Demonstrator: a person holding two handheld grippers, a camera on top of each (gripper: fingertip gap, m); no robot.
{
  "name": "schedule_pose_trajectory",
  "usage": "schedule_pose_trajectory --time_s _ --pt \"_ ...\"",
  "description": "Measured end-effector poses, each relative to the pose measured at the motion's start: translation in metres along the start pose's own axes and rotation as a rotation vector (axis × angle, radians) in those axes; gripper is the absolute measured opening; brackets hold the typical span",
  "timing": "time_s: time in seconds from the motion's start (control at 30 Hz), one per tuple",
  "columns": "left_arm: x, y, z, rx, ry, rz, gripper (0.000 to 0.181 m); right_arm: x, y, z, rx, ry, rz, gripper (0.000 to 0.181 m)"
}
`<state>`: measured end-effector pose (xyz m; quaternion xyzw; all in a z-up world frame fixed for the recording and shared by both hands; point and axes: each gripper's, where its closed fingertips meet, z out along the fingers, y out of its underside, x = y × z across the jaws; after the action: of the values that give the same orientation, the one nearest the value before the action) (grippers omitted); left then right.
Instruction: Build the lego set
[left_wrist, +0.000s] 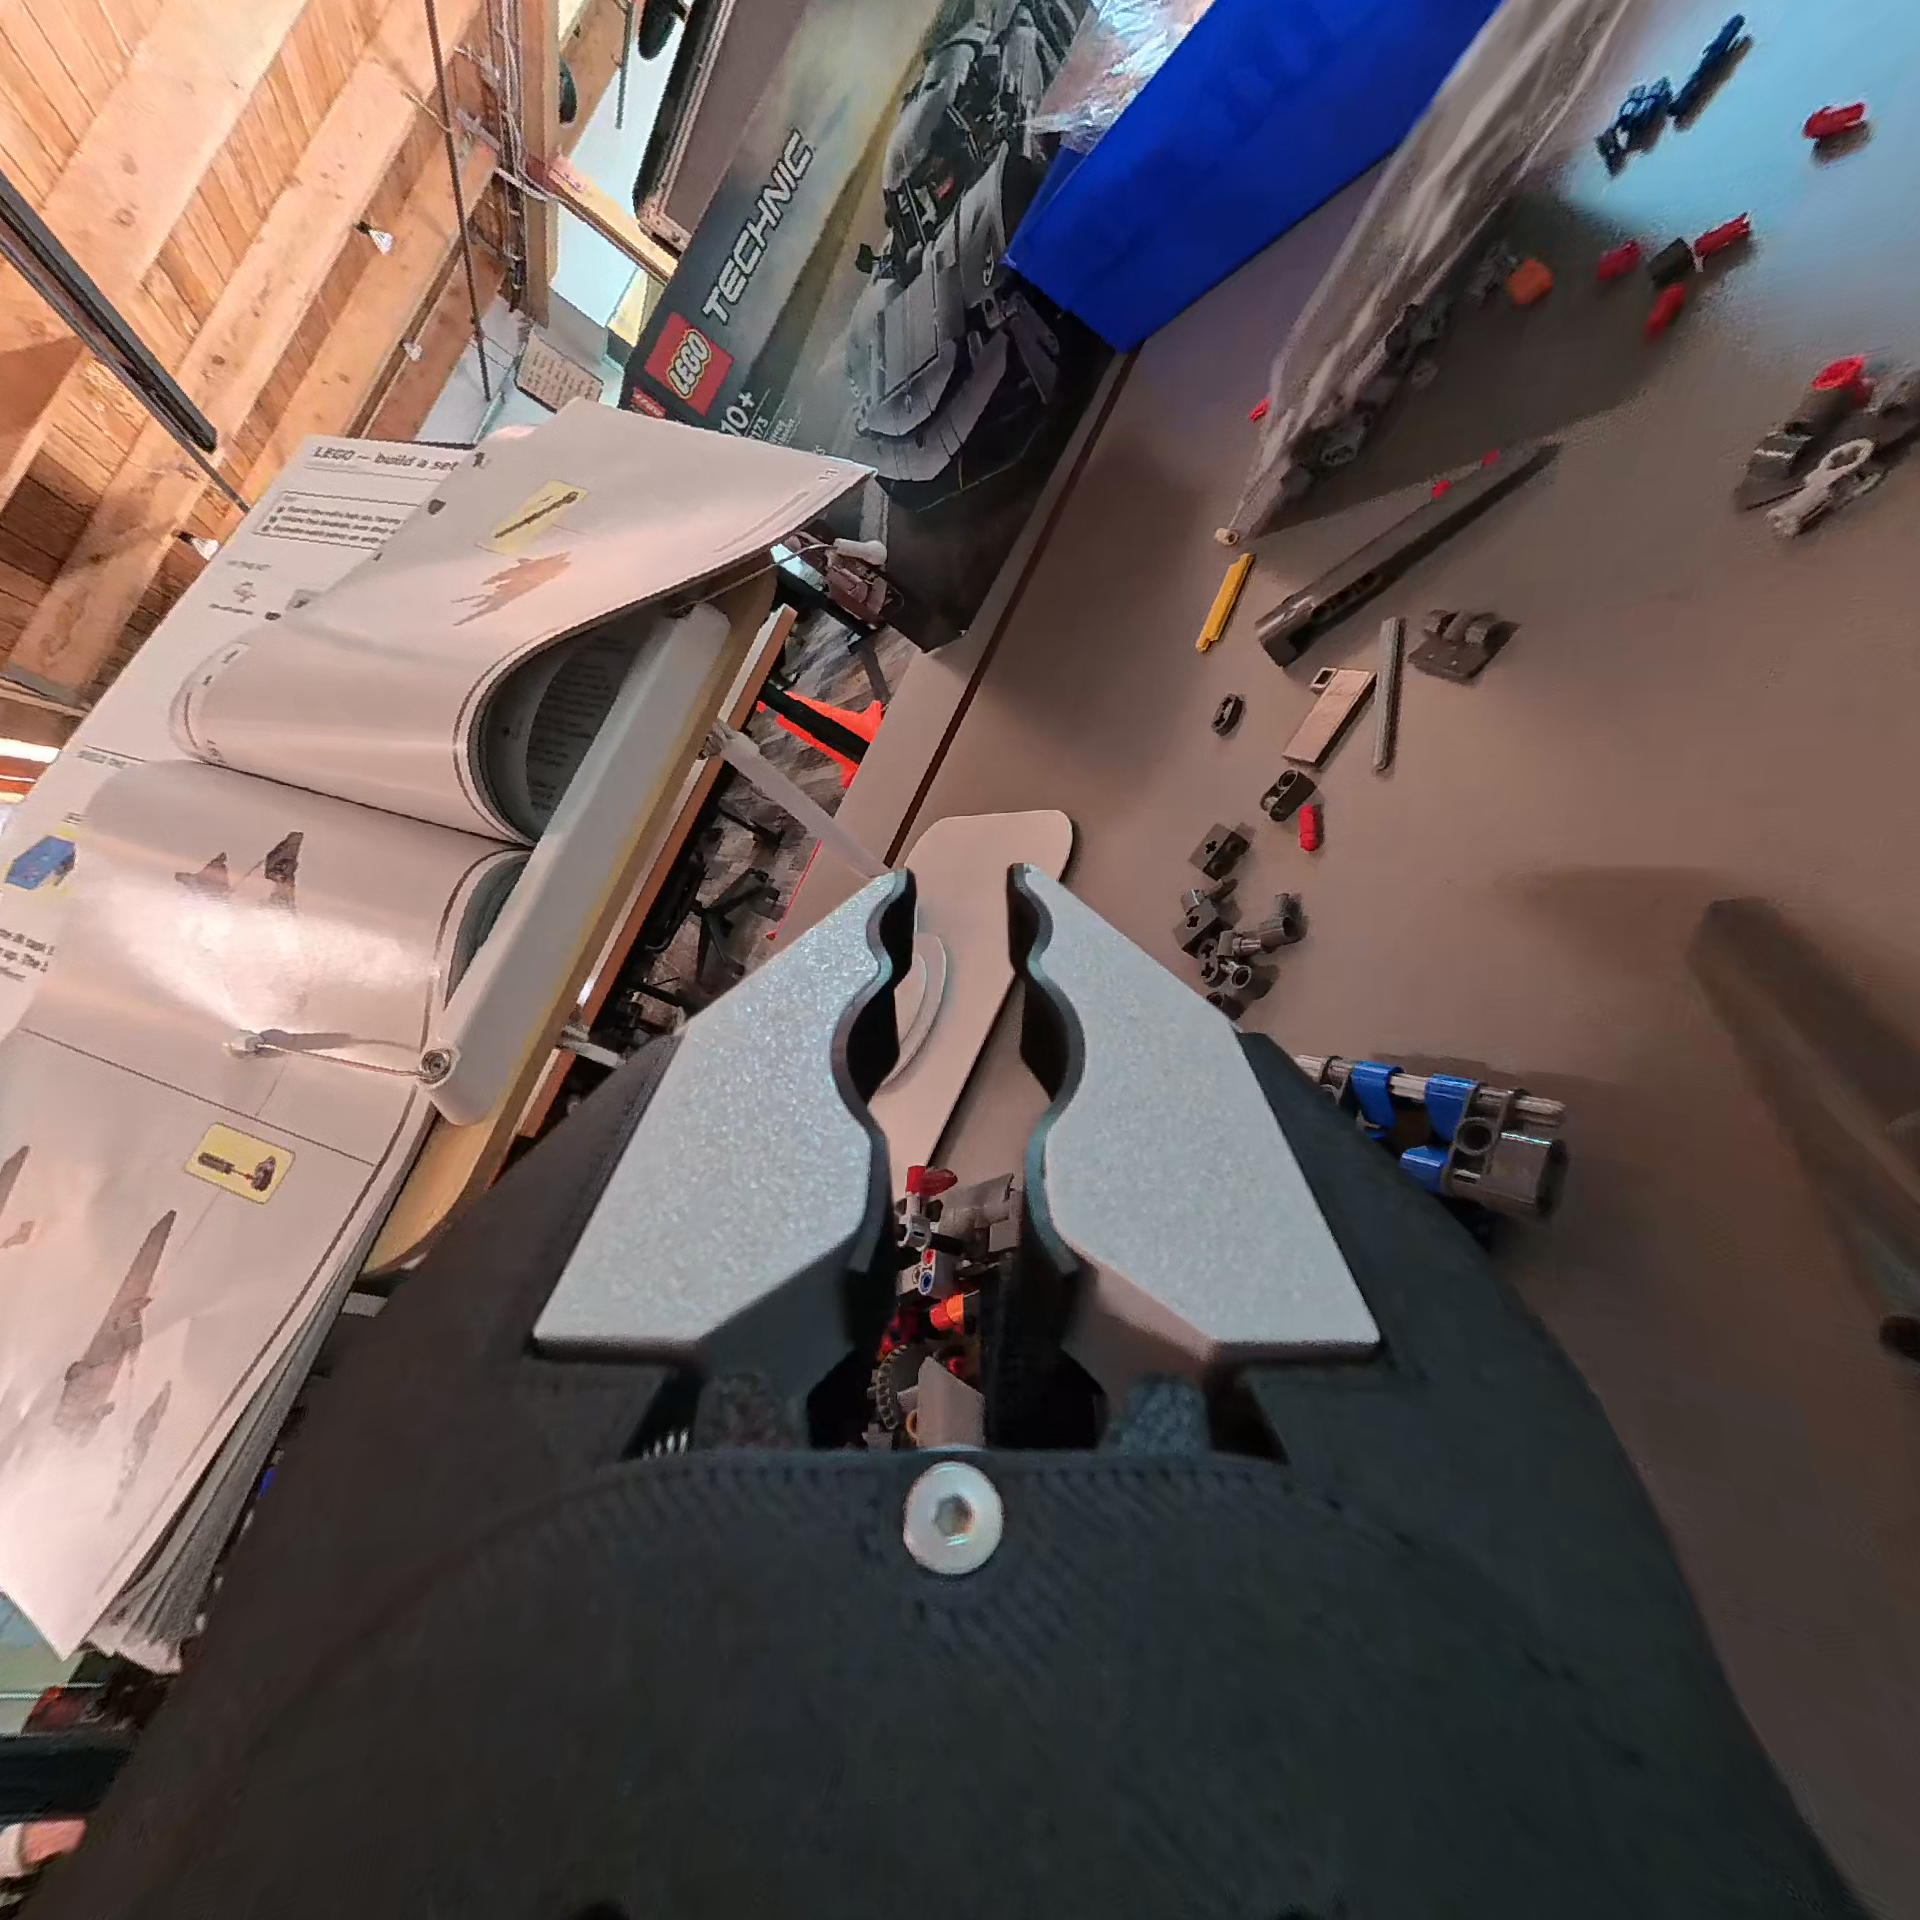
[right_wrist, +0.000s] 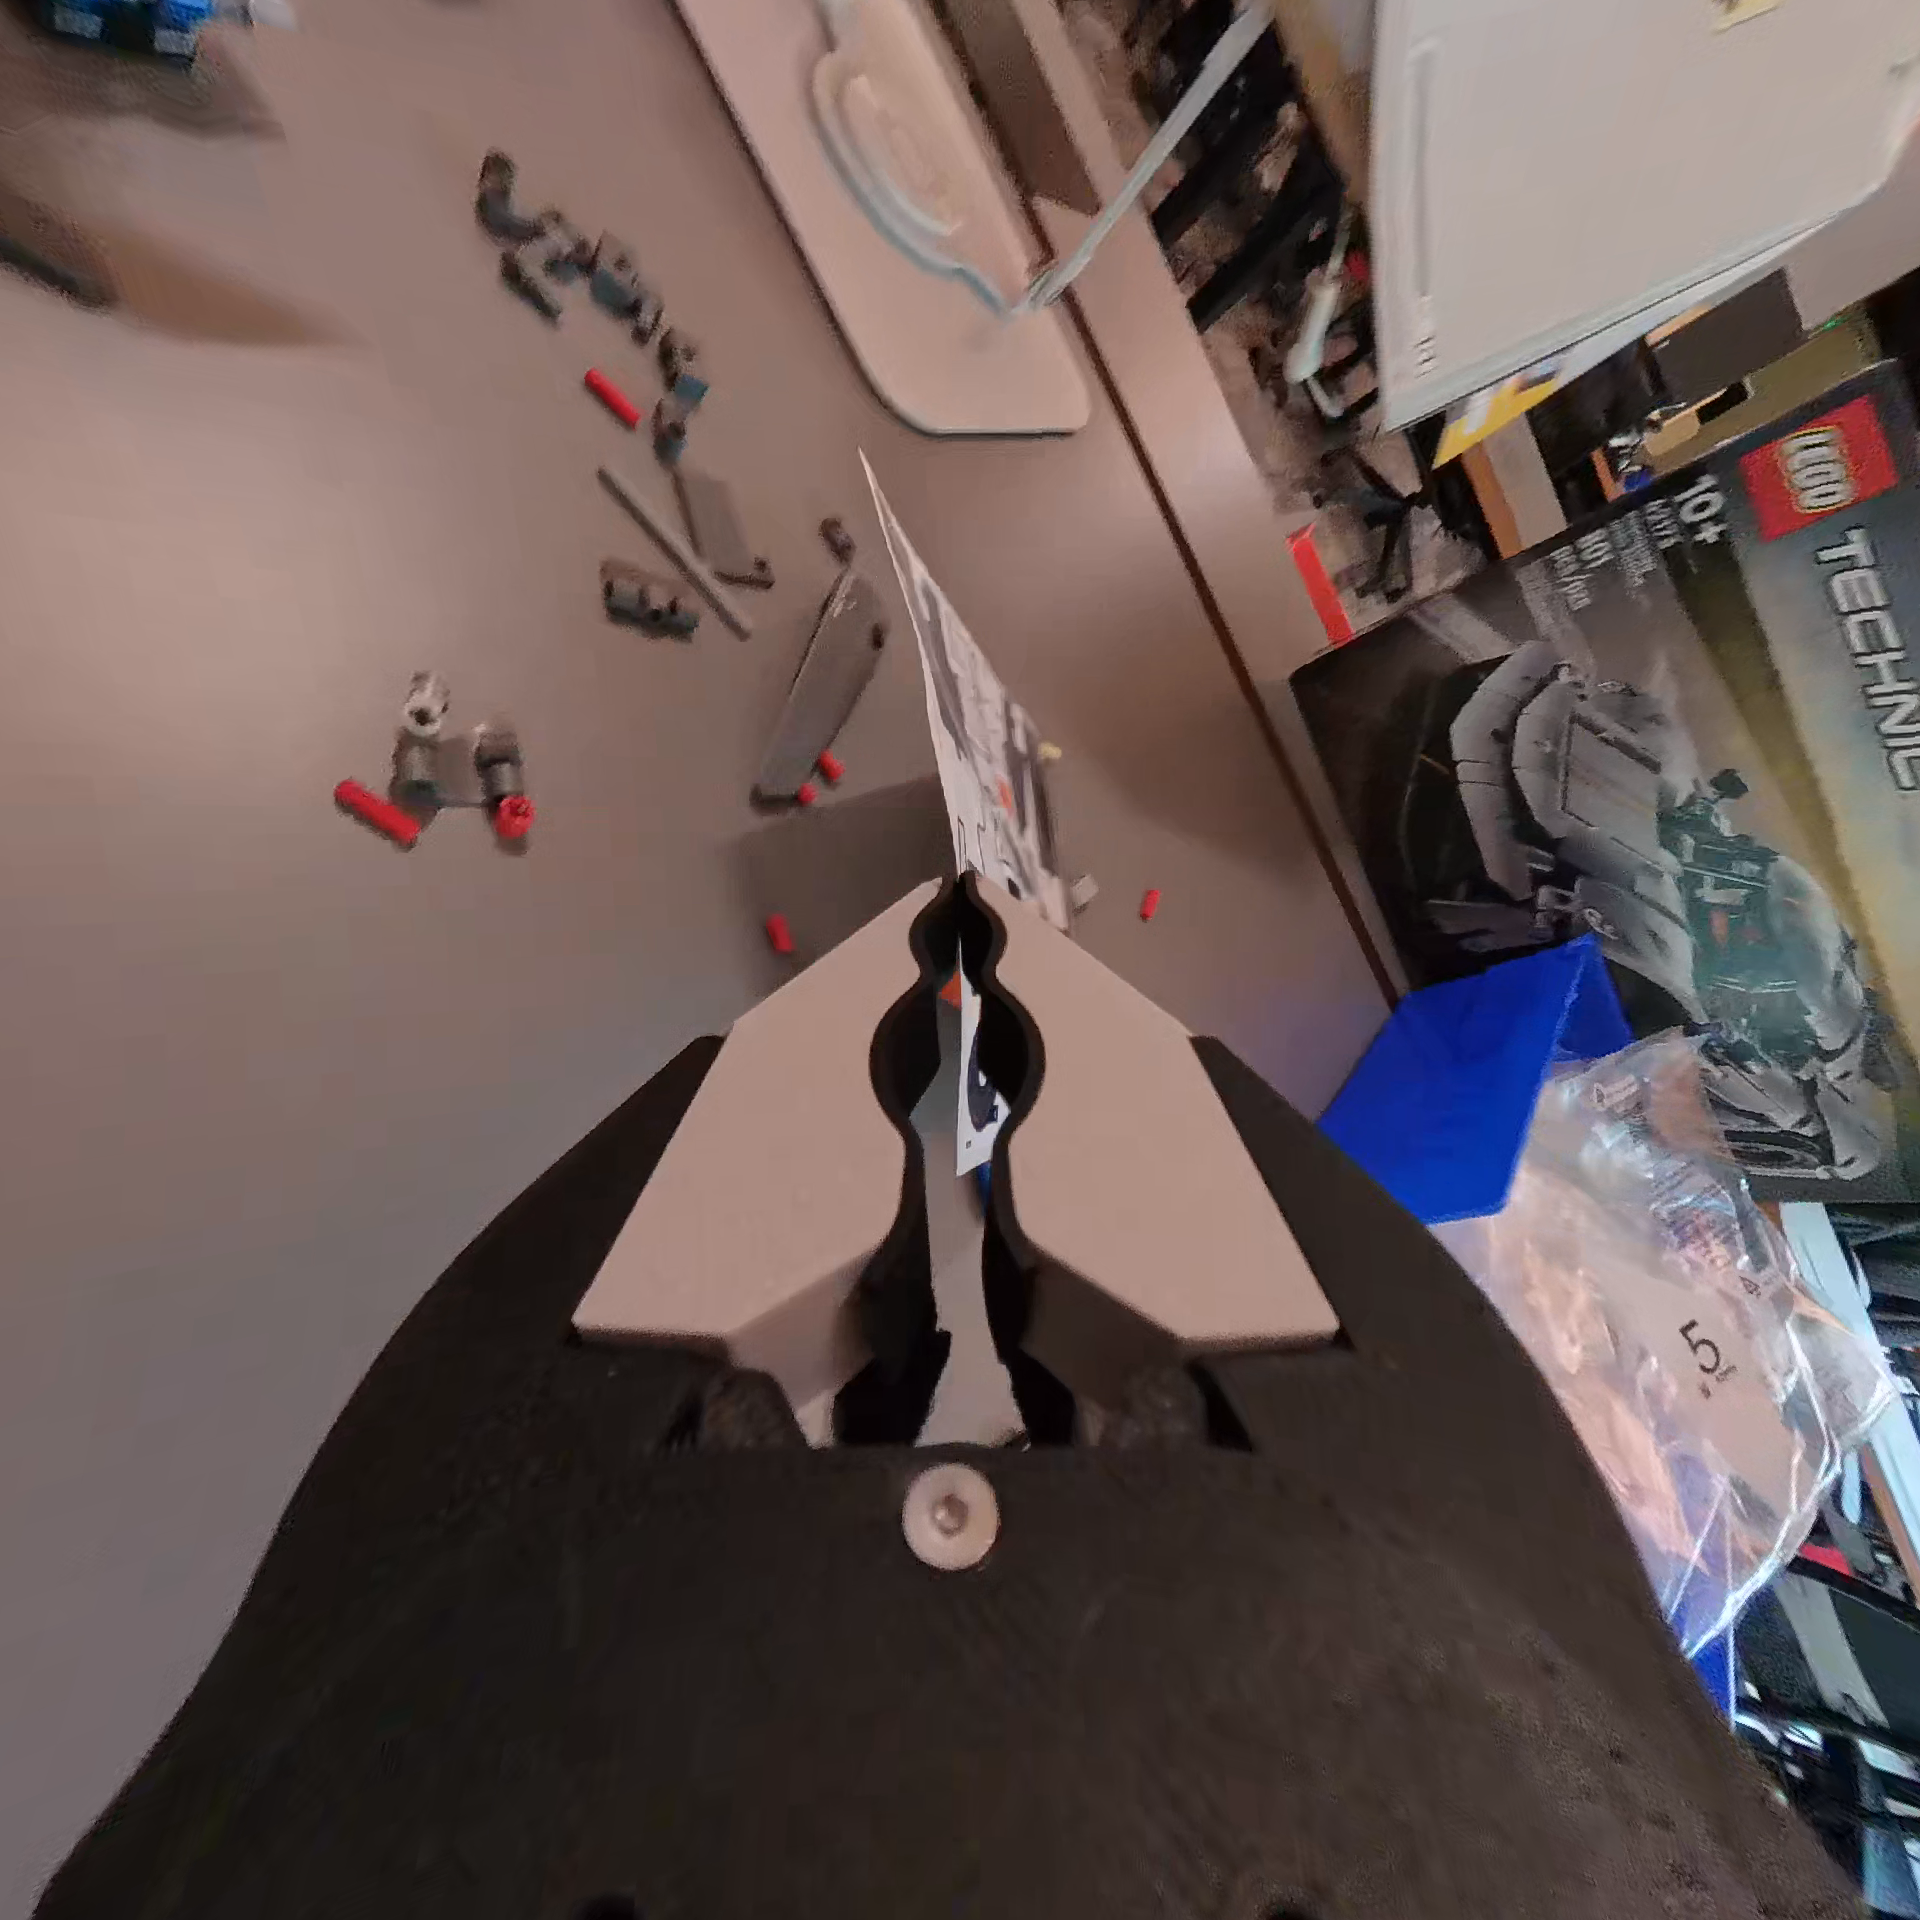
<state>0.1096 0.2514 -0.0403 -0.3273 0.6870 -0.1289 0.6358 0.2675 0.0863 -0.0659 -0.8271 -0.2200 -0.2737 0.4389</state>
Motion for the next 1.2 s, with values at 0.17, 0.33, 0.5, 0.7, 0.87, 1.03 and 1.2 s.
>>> schedule_pose_trajectory --time_s 0.17,0.33,0.5,0.7,0.87,1.03,1.2 --pt "-0.007 0.006 0.002 -0.017 -0.012 -0.035 0.016 0.035 -0.013 -0.007 0.038 0.037 0.027 0.0" --pt "-0.012 0.011 0.003 -0.027 -0.022 -0.058 0.016 0.074 -0.022 -0.009 0.074 0.043 0.079 0.0" --pt "-0.013 0.014 0.005 -0.041 -0.028 -0.054 0.016 0.115 -0.026 -0.002 0.094 0.066 0.105 0.0" --pt "-0.01 0.017 0.007 -0.051 -0.022 -0.06 0.017 0.16 -0.022 0.016 0.086 0.104 0.125 0.0" --pt "-0.008 0.019 0.011 -0.062 -0.016 -0.056 0.017 0.209 -0.014 0.034 0.07 0.204 0.095 0.0" --pt "-0.007 0.021 0.011 -0.069 -0.009 -0.057 0.017 0.221 0.0 0.044 0.105 0.218 -0.025 0.0" --pt "-0.004 0.02 0.01 -0.065 0.01 -0.061 0.015 0.175 0.05 0.055 0.036 0.106 -0.071 0.0"
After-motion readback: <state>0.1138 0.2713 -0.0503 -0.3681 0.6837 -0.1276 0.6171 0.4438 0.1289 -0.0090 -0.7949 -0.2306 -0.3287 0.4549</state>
